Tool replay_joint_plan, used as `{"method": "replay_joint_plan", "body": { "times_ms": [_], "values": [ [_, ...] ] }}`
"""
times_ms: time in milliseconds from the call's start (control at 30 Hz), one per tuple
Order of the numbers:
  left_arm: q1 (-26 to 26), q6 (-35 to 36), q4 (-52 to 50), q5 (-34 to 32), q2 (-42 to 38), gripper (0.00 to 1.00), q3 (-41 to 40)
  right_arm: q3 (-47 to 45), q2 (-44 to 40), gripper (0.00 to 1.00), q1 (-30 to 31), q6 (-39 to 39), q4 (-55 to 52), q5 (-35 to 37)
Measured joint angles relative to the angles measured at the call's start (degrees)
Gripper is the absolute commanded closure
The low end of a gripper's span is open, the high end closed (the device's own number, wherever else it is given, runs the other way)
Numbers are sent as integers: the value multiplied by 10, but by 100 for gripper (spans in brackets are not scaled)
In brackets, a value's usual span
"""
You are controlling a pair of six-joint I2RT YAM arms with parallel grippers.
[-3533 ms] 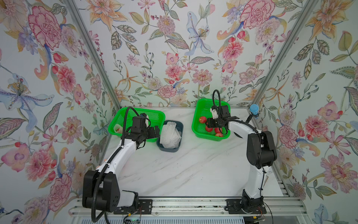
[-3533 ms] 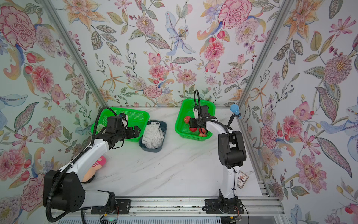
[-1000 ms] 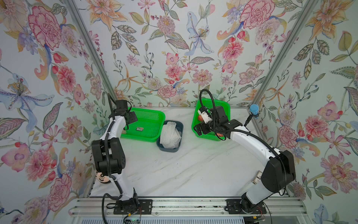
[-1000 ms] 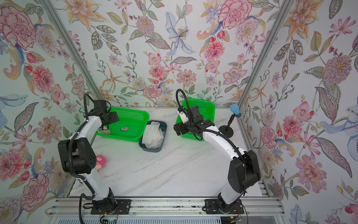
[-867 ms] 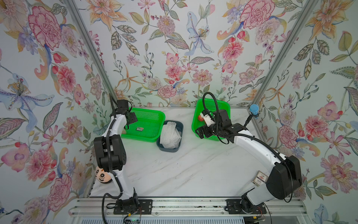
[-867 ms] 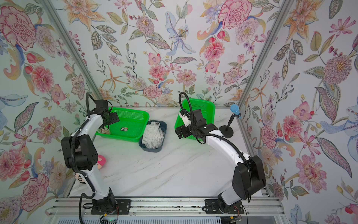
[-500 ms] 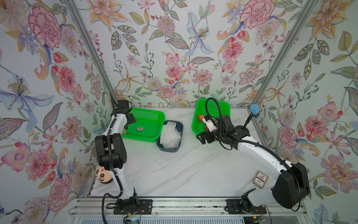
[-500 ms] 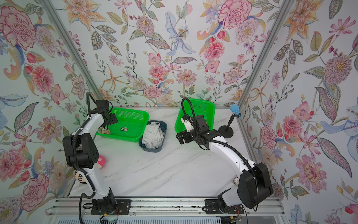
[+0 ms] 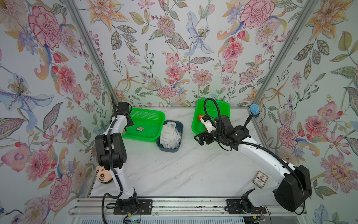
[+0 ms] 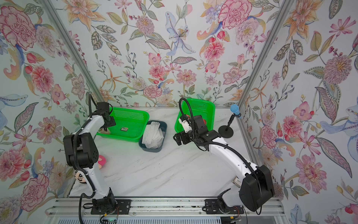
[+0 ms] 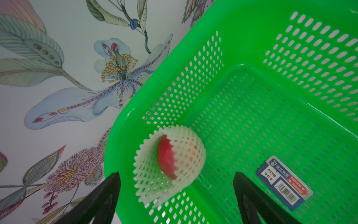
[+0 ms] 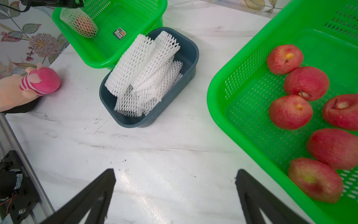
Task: Remove foam nets from apples
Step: Pick up the apple from the basket.
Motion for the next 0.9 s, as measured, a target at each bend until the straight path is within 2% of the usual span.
{"method": "replay_joint_plan", "body": {
  "times_ms": [133,533,733,900],
  "values": [
    [3,5,7,2,7,1,0,8,1,1,8,1,-7,1],
    [39,10,27,68,42,1,-3,44,34,1,25,1,-28,15],
    [42,17,43,115,60,9,0,46,42,1,31,1,-28,24],
    [42,20,48,136,85,9,6,51,47,1,34,1,-29,29]
  ]
}}
